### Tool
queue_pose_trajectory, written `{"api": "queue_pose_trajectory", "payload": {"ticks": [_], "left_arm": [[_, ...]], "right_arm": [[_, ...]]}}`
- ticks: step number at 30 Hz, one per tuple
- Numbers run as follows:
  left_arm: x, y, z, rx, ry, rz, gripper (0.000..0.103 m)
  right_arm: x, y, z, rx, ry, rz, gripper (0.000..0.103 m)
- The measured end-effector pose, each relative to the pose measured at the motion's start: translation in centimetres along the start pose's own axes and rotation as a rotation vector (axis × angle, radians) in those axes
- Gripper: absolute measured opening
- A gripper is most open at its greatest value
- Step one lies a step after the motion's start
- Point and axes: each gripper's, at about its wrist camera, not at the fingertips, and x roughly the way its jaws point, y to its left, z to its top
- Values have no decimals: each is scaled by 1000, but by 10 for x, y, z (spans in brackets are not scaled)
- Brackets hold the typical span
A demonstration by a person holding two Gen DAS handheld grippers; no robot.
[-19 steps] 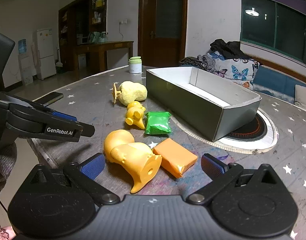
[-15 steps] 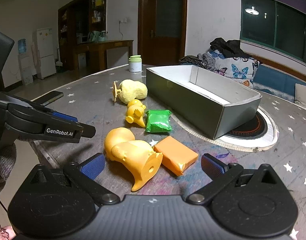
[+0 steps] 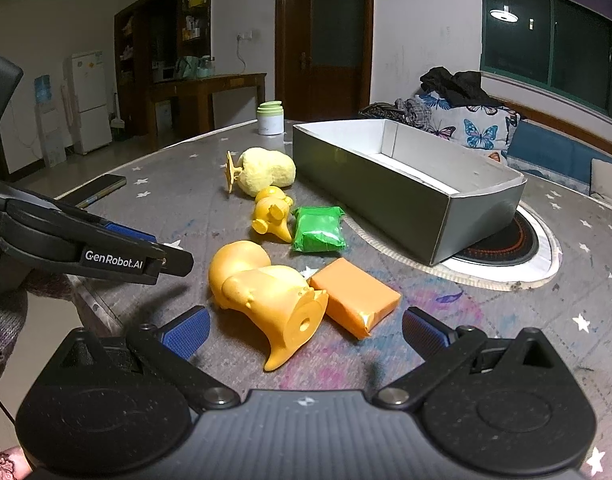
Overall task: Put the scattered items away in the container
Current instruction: 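Move the right gripper toward the large orange-yellow rubber duck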
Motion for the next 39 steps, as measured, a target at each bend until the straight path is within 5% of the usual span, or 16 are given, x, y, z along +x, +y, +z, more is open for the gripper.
{"api": "queue_pose_trajectory", "payload": {"ticks": [15,39], "left_arm": [[6,2,0,-12,29,-7,41],[16,8,5,-37,55,-29,41]], "right_arm": [[6,4,-1,6,36,46,98],[17,2,3,43,96,116,67]]}}
